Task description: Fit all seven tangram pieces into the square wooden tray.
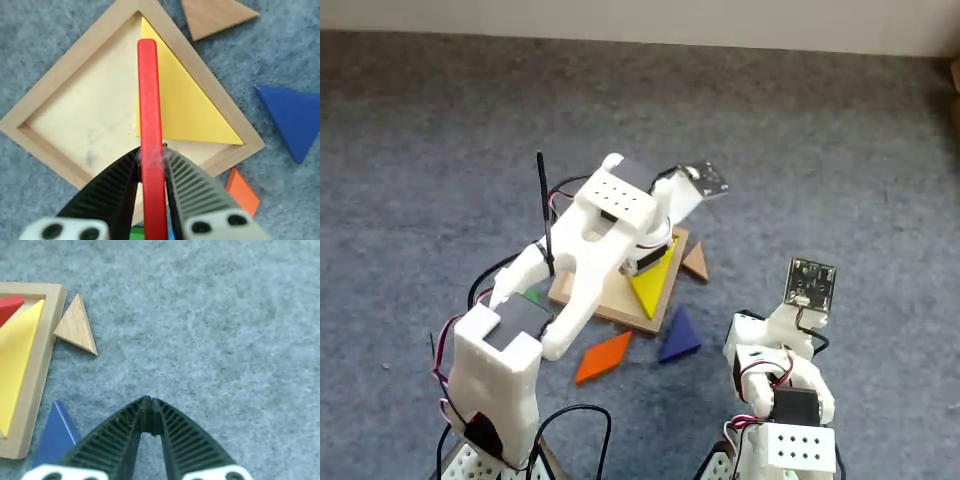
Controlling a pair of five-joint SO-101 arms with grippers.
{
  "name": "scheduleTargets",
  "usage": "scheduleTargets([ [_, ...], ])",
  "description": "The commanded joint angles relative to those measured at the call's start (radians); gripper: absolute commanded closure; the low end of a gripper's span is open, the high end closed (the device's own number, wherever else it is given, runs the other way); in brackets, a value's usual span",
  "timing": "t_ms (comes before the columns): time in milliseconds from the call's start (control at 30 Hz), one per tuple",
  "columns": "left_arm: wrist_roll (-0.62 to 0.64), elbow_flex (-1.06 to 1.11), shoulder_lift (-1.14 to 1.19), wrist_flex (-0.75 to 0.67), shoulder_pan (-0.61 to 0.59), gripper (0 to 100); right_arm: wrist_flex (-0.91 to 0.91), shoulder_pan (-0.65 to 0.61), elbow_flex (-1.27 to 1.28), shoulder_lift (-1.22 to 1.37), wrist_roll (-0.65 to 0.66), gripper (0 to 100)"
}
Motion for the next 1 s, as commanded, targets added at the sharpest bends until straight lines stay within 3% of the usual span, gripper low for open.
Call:
scheduleTargets([
  [0, 0.008, -0.041, -0.008, -0.008, 0.01, 90, -0.01, 0.008, 0.102, -0.021, 0.006, 98.6],
  [133, 0.011, -0.044, -0.007, -0.009, -0.016, 78, -0.01, 0.008, 0.102, -0.021, 0.006, 98.6],
  [400, 0.006, -0.054, 0.021, -0.141, -0.127, 77, -0.01, 0.008, 0.102, -0.021, 0.006, 98.6],
  [600, 0.011, -0.217, 0.102, -0.141, -0.199, 77, -0.01, 0.008, 0.102, -0.021, 0.006, 98.6],
  [967, 0.005, -0.513, 0.113, 0.163, -0.194, 78, -0.01, 0.008, 0.102, -0.021, 0.006, 98.6],
])
